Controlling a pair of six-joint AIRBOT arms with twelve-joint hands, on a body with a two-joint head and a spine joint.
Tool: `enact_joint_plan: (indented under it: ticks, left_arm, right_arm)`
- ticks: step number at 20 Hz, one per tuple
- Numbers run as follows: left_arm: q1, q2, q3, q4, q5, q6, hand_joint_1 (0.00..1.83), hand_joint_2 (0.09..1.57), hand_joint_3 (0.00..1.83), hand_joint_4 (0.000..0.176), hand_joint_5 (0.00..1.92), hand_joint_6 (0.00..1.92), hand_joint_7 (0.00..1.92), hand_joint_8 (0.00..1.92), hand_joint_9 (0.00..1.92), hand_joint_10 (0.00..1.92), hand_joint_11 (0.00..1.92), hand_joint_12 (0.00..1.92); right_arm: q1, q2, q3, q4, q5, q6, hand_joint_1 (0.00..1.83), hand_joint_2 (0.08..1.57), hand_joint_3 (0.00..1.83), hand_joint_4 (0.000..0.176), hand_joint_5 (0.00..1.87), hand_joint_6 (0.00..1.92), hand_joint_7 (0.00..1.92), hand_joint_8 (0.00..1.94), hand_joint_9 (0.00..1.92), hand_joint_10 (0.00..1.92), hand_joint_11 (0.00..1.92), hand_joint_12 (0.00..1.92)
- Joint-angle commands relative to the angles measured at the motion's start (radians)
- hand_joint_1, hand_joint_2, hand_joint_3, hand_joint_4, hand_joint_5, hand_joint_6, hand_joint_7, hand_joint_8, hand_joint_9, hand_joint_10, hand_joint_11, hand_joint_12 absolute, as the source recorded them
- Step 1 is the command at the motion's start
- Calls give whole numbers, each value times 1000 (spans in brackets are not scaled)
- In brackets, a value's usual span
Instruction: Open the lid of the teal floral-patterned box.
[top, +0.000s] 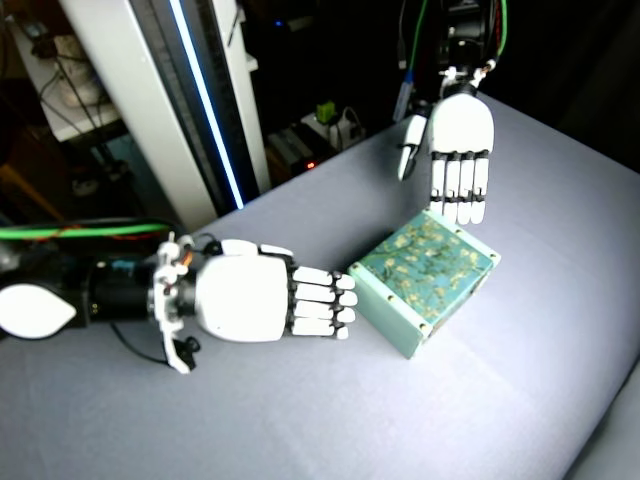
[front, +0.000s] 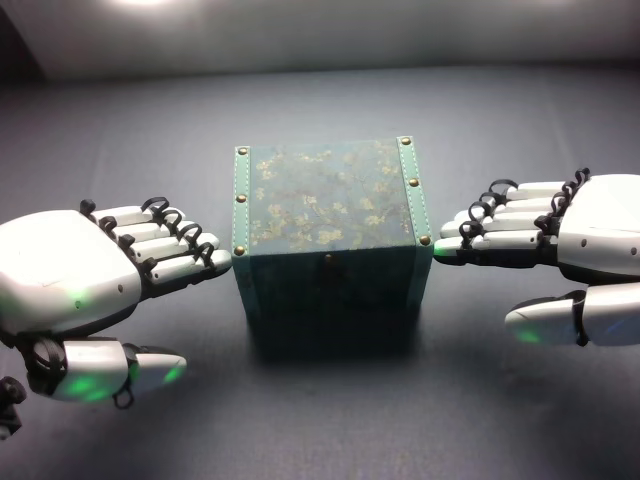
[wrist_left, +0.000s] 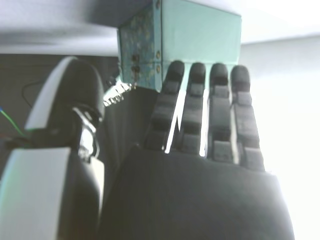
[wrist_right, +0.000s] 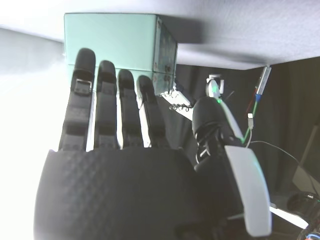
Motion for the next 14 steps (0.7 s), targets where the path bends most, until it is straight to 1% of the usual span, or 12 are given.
enact_joint_plan:
  ticks: [1,4,5,6,7,8,9,10,11,12,13,14]
  left_arm:
    - [-17,0,3,-13,-104,-1,67,1373,1,0,29,0,51,0,73,0,43,114]
    - [-21,0,4,-14,-110,-1,130,1380,1,0,37,4,57,3,73,2,40,112]
    - [-22,0,4,-14,-110,-1,149,1382,1,0,37,3,55,1,73,1,40,113]
    - [-22,1,4,-17,-111,-1,156,1383,1,0,37,2,51,0,66,0,35,111]
    - [-22,4,3,-19,-114,-1,177,1382,0,0,52,6,65,4,79,4,50,117]
    - [-22,5,2,-20,-118,-1,183,1383,0,0,47,2,61,2,72,1,43,115]
    - [-22,7,0,-22,-125,-1,203,1379,0,0,37,1,53,1,62,0,41,116]
    - [-23,8,0,-26,-132,-1,206,1378,0,0,43,4,57,3,67,3,50,120]
    - [-24,8,-1,-29,-141,-1,234,1378,0,0,40,2,58,2,69,3,51,123]
    - [-24,8,-2,-32,-150,-1,269,1375,0,0,40,1,60,2,82,6,62,130]
    - [-24,8,-4,-34,-159,-1,252,1378,0,0,31,1,55,1,85,5,62,131]
    - [-25,8,-5,-34,-164,-1,253,1381,1,0,38,4,59,2,97,8,67,134]
  right_arm:
    - [16,-5,0,40,114,6,0,1444,4,0,168,8,143,11,176,7,37,530]
    - [19,-10,0,45,124,6,0,1418,0,0,242,1,255,4,299,8,205,532]
    - [19,-10,0,53,131,6,0,1405,0,0,229,0,258,1,305,4,192,520]
    - [19,-10,0,61,138,6,0,1393,2,0,181,0,200,1,243,0,80,607]
    - [19,-10,0,71,149,7,0,1418,0,0,179,0,222,0,289,2,82,742]
    - [19,-9,0,77,155,8,0,1456,0,0,199,0,239,1,364,11,178,852]
    - [19,-7,0,84,163,8,0,1415,0,0,174,0,203,0,411,12,234,957]
    - [19,-3,0,92,174,8,0,1397,0,0,151,0,160,0,351,2,179,956]
    - [19,1,-1,100,184,8,0,1427,5,0,98,0,105,0,227,0,35,884]
    - [19,5,-2,110,197,8,0,1417,0,0,61,3,50,6,125,11,6,665]
    - [19,8,-2,125,213,8,0,1489,0,0,23,0,43,1,185,5,34,915]
    - [19,10,-1,142,228,8,0,1494,0,0,4,0,39,0,171,0,6,953]
